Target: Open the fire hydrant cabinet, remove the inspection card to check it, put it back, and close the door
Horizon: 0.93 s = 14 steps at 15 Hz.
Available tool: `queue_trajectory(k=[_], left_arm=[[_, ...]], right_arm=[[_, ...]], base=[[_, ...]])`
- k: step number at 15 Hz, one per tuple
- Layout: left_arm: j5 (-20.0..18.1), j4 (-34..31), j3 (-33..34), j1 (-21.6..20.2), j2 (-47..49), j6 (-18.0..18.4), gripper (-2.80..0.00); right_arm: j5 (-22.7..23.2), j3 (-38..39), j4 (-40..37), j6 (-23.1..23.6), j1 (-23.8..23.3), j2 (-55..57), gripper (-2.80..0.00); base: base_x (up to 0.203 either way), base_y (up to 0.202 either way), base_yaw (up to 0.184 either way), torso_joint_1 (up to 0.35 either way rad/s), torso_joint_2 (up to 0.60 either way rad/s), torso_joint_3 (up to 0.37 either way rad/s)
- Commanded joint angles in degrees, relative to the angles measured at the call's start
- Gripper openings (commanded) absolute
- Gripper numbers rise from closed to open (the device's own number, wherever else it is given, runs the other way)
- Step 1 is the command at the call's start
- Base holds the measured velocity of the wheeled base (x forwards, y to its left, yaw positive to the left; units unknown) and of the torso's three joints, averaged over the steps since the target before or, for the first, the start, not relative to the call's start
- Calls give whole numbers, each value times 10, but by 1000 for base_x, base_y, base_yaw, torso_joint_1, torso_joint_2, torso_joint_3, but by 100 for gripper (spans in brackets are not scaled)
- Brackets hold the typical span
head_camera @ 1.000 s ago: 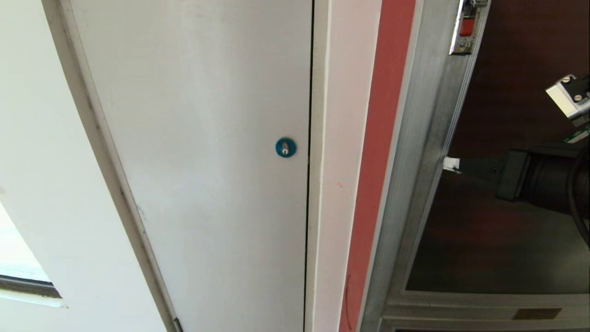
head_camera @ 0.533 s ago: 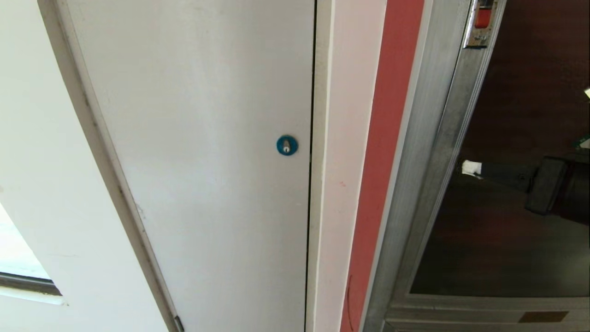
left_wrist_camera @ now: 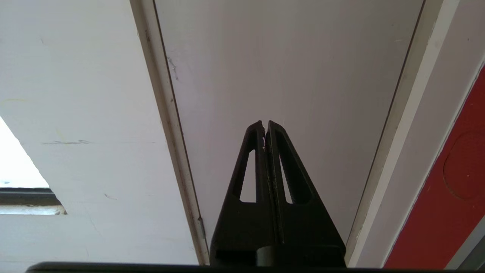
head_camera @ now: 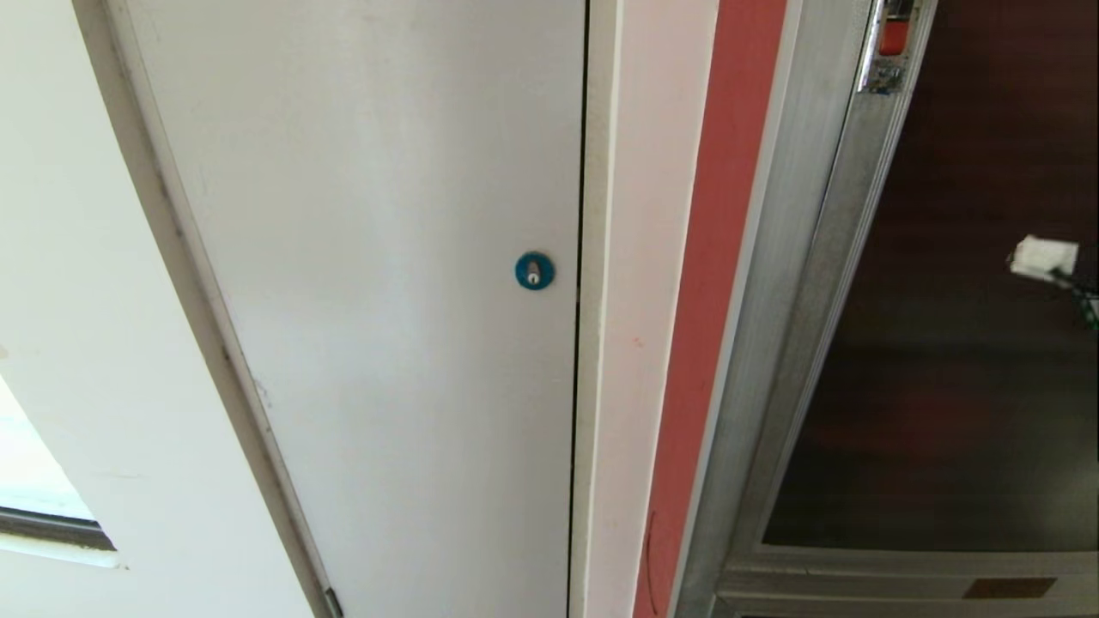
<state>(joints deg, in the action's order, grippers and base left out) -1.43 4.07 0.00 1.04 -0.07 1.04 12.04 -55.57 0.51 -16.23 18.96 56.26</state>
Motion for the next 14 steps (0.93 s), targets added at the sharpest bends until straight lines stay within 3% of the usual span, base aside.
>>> queue_trajectory(k=[1,10,14], left_arm=[[0,1,16,0,1,0,-280],[0,1,16,0,1,0,-280],[0,1,16,0,0,0,-280]], right_arm=[[3,-65,-15,-1,0,-9,-280],[34,-407,-78,8,0,185,-280],[42,-482,-98,23,0,239,-280]], base=[[0,0,0,0,0,0],[0,0,0,0,0,0],[0,0,0,0,0,0]])
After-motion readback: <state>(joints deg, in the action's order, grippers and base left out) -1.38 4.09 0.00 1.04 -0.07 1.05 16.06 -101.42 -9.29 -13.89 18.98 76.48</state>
